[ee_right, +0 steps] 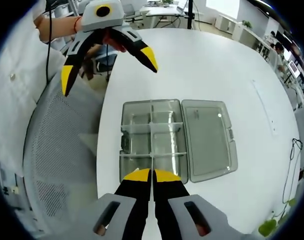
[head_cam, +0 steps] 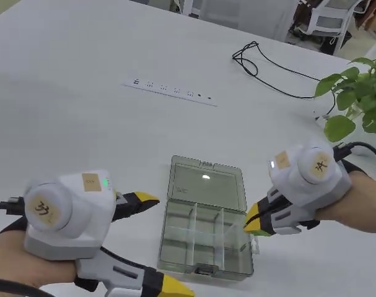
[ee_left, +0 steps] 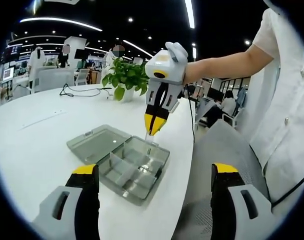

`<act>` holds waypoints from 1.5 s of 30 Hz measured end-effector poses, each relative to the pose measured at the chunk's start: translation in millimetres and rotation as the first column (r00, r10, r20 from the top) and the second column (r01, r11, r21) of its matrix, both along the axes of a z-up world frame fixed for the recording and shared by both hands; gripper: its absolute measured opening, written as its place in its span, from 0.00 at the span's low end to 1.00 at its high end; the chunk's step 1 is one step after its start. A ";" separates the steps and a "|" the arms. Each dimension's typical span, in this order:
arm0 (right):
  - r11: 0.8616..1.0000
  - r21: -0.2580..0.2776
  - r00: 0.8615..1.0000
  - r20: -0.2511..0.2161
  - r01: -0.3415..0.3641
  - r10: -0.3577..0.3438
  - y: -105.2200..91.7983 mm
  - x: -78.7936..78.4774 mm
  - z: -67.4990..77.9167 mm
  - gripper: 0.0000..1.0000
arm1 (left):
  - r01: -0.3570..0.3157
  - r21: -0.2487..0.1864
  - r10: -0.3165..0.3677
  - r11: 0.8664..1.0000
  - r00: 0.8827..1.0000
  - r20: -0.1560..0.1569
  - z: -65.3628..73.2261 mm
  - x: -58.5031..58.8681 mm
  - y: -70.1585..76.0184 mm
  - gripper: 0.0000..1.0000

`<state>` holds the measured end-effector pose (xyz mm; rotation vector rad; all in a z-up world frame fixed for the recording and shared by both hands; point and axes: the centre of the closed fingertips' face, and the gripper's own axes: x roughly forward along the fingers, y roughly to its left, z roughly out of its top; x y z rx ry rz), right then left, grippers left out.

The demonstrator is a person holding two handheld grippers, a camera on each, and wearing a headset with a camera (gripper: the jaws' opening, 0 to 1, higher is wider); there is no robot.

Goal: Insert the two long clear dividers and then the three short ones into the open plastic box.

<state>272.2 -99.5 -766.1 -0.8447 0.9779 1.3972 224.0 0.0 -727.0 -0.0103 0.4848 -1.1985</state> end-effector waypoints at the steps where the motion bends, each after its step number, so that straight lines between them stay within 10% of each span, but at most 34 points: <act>1: 1.000 -0.001 1.000 -0.001 0.001 -0.001 -0.2 0.2 -0.1 0.03 | 0.001 0.000 -0.001 1.000 1.000 -0.001 0.0 -0.1 -0.2 0.94; 45: 0.999 0.002 0.999 0.016 -0.044 0.044 -0.3 -3.7 -24.1 0.03 | 0.007 -0.003 -0.007 1.000 1.000 -0.002 0.4 -3.6 -1.2 0.93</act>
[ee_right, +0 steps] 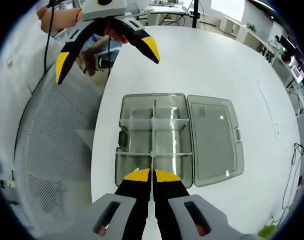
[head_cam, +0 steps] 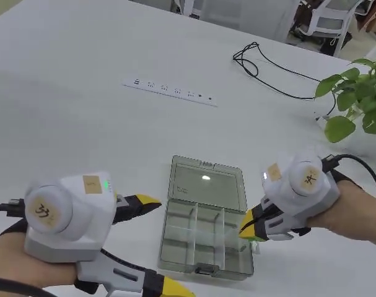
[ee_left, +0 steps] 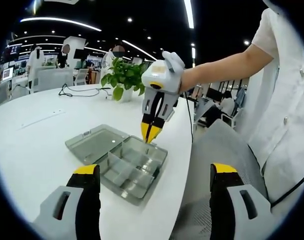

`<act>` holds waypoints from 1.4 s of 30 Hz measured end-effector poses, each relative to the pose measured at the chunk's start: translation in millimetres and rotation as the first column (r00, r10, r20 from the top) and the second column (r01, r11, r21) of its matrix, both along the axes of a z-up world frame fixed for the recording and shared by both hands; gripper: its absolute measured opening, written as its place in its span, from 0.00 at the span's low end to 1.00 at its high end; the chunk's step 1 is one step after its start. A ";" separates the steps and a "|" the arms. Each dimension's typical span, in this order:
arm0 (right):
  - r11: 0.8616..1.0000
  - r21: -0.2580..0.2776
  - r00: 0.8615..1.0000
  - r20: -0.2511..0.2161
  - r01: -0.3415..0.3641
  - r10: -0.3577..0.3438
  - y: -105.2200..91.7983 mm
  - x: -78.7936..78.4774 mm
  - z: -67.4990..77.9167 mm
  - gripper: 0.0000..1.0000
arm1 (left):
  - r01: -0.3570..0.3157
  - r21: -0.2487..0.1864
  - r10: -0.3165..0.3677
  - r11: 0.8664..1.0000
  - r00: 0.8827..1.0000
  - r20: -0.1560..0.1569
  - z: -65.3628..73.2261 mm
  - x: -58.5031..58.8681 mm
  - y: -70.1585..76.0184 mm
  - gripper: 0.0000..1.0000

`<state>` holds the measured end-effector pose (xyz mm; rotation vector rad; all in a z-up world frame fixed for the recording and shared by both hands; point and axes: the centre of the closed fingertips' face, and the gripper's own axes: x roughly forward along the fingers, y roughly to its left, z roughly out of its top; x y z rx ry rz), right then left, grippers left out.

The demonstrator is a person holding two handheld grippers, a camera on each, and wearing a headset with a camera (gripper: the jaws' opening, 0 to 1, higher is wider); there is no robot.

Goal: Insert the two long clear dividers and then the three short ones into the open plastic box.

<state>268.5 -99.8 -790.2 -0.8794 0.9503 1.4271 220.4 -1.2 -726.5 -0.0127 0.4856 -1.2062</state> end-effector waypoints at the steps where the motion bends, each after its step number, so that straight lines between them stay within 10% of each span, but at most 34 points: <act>1: 1.000 0.004 1.000 0.003 -0.001 0.001 -0.2 0.8 -1.6 0.03 | 0.000 0.000 0.000 1.000 1.000 -0.001 0.2 0.0 -0.1 0.93; 20: 1.000 -0.017 1.000 0.015 -0.014 0.014 2.2 -0.2 -27.3 0.03 | 0.001 0.009 -0.001 1.000 1.000 -0.006 -1.2 -0.1 1.4 0.92; 32: 1.000 -0.011 1.000 0.016 0.013 -0.013 1.8 -0.2 -25.9 0.04 | 0.005 0.015 -0.005 1.000 1.000 -0.008 -3.7 -1.2 1.7 0.93; 42: 0.985 0.099 0.989 0.028 0.142 -0.145 1.6 8.7 1.0 0.15 | -0.010 0.029 0.010 1.000 1.000 -0.010 -6.2 -1.6 9.3 0.95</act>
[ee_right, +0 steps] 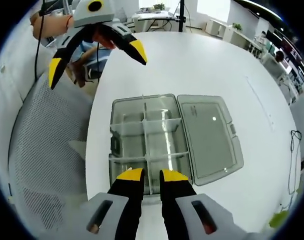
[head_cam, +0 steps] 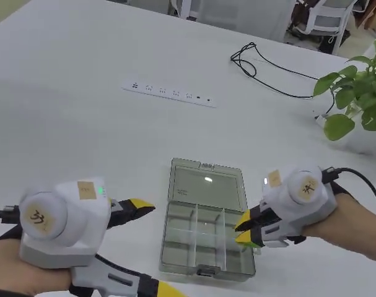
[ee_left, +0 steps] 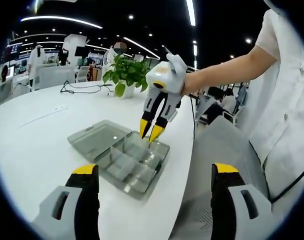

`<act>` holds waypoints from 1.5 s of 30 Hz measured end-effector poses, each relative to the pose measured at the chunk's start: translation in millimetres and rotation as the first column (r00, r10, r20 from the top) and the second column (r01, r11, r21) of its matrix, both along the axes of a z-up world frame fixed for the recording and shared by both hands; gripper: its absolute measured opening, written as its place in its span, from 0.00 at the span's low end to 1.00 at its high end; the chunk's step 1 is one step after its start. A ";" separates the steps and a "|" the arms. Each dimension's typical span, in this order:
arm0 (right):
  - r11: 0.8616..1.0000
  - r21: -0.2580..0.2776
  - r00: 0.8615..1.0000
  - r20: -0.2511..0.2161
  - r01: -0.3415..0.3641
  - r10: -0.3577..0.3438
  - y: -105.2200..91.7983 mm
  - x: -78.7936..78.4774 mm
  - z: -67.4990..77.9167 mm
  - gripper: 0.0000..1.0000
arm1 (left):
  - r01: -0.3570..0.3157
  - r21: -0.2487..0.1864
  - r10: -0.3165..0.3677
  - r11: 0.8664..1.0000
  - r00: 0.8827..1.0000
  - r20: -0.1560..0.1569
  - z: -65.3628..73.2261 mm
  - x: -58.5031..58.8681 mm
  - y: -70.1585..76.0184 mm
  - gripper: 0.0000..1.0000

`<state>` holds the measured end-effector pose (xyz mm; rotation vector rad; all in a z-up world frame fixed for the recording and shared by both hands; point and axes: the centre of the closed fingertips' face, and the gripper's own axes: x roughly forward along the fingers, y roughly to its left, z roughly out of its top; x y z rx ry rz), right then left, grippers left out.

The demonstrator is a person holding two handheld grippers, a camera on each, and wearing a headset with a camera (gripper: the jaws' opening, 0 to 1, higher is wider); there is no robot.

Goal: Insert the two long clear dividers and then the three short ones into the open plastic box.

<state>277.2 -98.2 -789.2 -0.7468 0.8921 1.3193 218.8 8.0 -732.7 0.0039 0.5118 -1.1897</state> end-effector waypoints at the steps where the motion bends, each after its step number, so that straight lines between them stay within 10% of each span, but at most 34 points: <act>1: 0.999 0.022 1.000 0.007 0.024 -0.024 -1.2 1.7 5.0 0.17 | -0.002 0.001 0.002 1.000 1.000 0.000 -0.4 0.0 1.2 0.96; 8: 0.981 0.120 0.988 0.020 0.151 -0.155 -16.7 1.2 25.3 0.27 | -0.033 0.018 0.033 0.999 0.999 0.009 -3.7 4.9 15.1 1.00; 17: 0.919 0.243 0.948 0.000 0.309 -0.319 -49.8 -5.7 41.8 0.38 | -0.036 0.037 0.035 0.999 0.999 0.017 -5.0 8.7 24.3 1.00; 31: 0.844 0.296 0.885 -0.013 0.448 -0.465 -94.5 -16.1 32.8 0.57 | -0.042 0.069 0.041 0.997 0.999 0.014 -10.4 12.6 33.1 1.00; 45: 0.843 0.286 0.885 -0.048 0.456 -0.463 -105.9 -32.6 19.5 0.74 | -0.031 0.090 0.031 0.995 0.999 0.007 -16.7 8.7 34.3 1.00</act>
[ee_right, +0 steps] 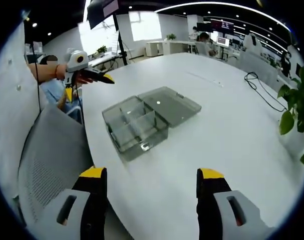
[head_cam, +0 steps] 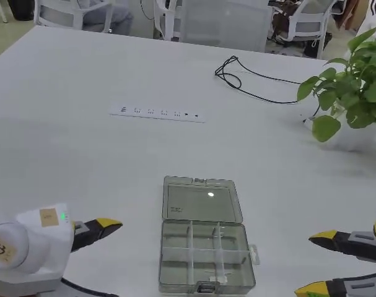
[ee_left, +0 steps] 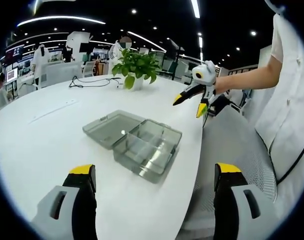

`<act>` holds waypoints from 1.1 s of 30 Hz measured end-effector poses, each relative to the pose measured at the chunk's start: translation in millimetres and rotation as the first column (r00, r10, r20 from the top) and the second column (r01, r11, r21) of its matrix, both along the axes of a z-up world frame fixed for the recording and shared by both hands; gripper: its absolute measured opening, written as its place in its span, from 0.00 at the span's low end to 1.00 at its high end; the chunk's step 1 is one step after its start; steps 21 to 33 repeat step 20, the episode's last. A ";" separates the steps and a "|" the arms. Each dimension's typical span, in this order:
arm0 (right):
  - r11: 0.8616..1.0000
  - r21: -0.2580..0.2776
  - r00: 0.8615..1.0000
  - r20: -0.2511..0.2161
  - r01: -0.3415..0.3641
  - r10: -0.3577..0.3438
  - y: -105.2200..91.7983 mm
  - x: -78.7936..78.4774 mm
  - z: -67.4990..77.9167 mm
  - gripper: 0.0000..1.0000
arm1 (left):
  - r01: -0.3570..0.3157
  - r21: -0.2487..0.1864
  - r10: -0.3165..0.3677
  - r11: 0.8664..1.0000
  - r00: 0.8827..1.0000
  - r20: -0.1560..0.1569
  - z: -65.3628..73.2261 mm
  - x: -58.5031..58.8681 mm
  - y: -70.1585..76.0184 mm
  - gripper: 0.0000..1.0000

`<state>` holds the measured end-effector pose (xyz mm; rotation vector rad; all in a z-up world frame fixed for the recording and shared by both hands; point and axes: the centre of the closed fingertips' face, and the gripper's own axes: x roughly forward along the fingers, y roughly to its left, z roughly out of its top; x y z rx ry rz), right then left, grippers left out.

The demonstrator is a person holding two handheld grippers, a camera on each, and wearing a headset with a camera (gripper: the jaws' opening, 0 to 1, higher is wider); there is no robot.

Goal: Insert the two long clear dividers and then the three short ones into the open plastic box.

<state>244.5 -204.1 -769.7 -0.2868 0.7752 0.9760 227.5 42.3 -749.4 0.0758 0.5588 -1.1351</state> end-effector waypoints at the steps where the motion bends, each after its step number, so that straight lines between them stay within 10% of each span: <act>1: 1.000 -0.001 1.000 0.000 -0.002 0.002 -0.4 -0.3 -0.9 0.75 | 0.002 0.001 -0.002 1.000 1.000 0.000 -0.4 -0.4 -0.1 1.00; 33: 1.000 0.008 1.000 0.003 -0.025 0.025 6.0 1.1 2.0 0.79 | 0.034 0.014 -0.034 0.999 0.999 -0.006 -4.4 -4.0 -5.0 1.00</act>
